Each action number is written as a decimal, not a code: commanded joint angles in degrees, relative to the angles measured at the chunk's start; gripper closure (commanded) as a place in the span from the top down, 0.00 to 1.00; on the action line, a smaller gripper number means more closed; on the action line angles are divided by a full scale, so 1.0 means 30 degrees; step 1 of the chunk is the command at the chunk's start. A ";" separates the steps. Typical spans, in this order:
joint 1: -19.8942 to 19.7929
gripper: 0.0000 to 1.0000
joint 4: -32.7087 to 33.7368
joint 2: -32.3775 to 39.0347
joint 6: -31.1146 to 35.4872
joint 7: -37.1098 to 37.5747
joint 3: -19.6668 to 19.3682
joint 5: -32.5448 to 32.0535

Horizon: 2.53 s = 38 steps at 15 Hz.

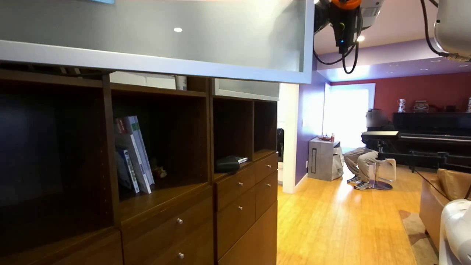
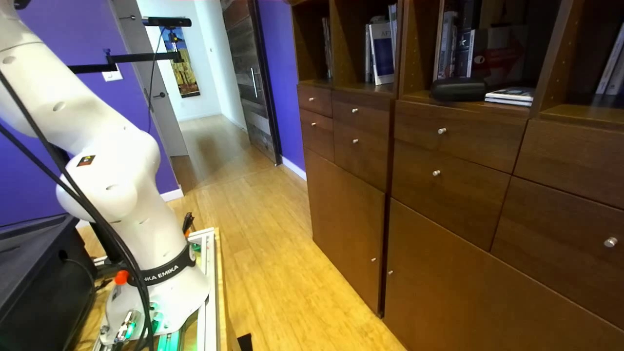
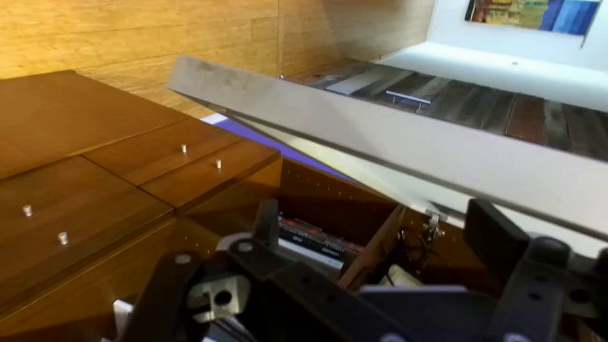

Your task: Open the cabinet door on the left completely

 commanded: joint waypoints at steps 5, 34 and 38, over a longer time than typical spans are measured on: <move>0.1334 1.00 0.0541 -0.0509 0.0348 0.0099 0.3131 -0.2008; 0.4500 1.00 0.4879 0.2211 -0.0850 -0.8502 0.4271 -0.3419; 0.5089 1.00 0.6654 0.3481 -0.1342 -1.0086 0.4918 -0.4136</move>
